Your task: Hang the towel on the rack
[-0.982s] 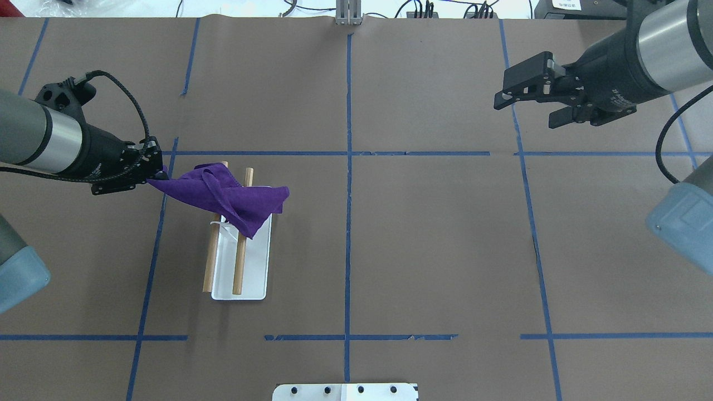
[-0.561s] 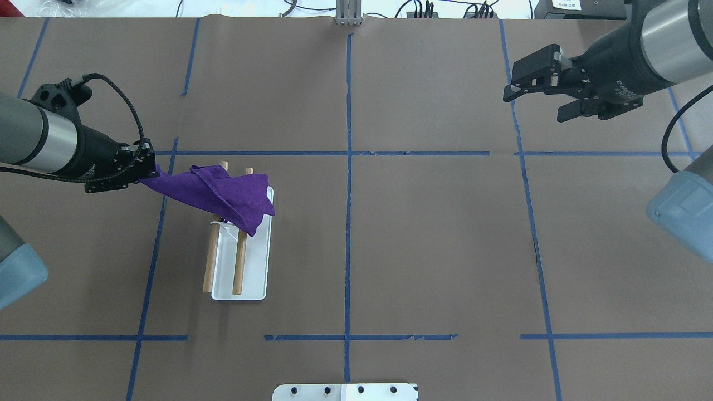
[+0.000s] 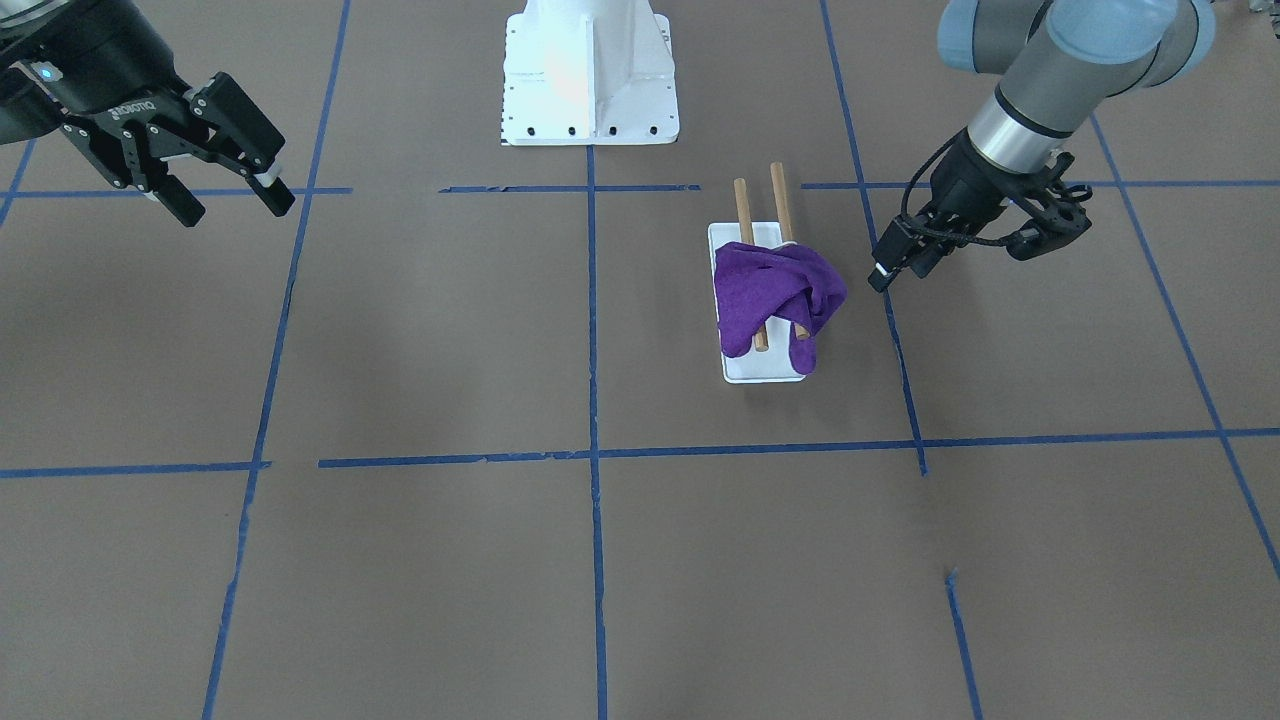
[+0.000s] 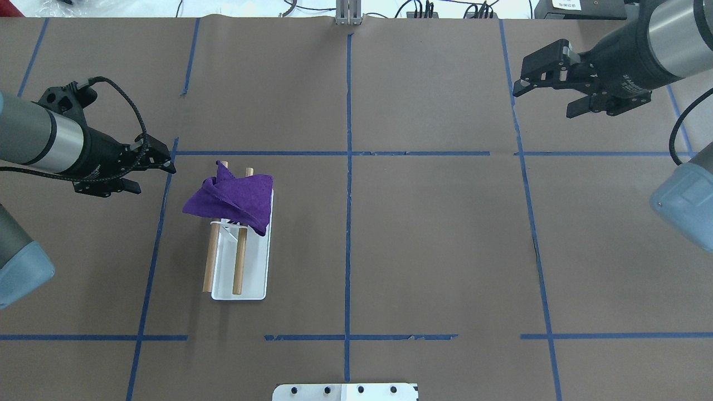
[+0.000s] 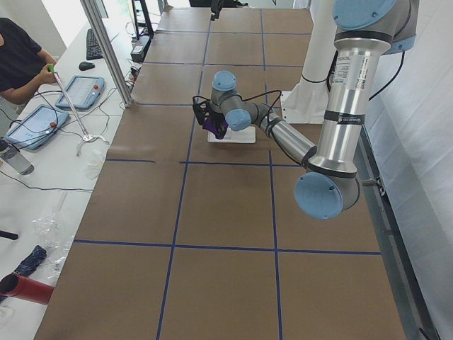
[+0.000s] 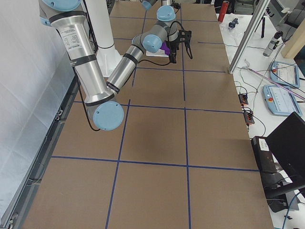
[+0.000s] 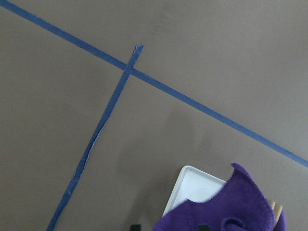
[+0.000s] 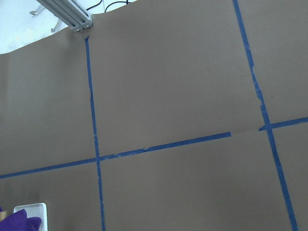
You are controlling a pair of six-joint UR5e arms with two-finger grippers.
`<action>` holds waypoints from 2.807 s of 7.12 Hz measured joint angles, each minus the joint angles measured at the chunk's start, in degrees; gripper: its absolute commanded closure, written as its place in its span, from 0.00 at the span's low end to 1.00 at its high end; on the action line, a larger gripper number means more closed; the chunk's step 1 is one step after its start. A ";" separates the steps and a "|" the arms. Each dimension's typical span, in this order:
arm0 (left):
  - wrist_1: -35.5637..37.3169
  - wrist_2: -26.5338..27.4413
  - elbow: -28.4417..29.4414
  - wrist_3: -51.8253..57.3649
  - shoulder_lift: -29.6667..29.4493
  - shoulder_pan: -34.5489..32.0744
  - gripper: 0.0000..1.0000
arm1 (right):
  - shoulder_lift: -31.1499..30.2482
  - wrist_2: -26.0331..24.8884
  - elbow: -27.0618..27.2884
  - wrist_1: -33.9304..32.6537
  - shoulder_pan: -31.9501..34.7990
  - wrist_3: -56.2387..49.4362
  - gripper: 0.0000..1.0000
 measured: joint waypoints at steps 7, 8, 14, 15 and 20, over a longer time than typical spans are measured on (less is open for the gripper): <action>2.05 -5.53 11.79 59.09 0.54 -21.46 0.00 | -15.50 0.80 -12.47 -0.16 14.78 -42.13 0.00; 5.73 -5.86 12.92 71.76 0.42 -26.36 0.00 | -16.75 1.38 -15.98 -0.97 17.95 -50.49 0.00; 28.49 -15.21 11.09 96.04 7.38 -36.17 0.00 | -19.88 3.15 -24.96 -11.21 29.71 -81.13 0.00; 28.74 -15.70 11.18 98.97 8.17 -36.32 0.00 | -20.24 3.24 -25.78 -11.23 29.75 -81.03 0.00; 29.13 -16.02 13.10 93.31 6.05 -38.23 0.00 | -21.65 5.87 -26.46 -11.19 32.90 -81.73 0.00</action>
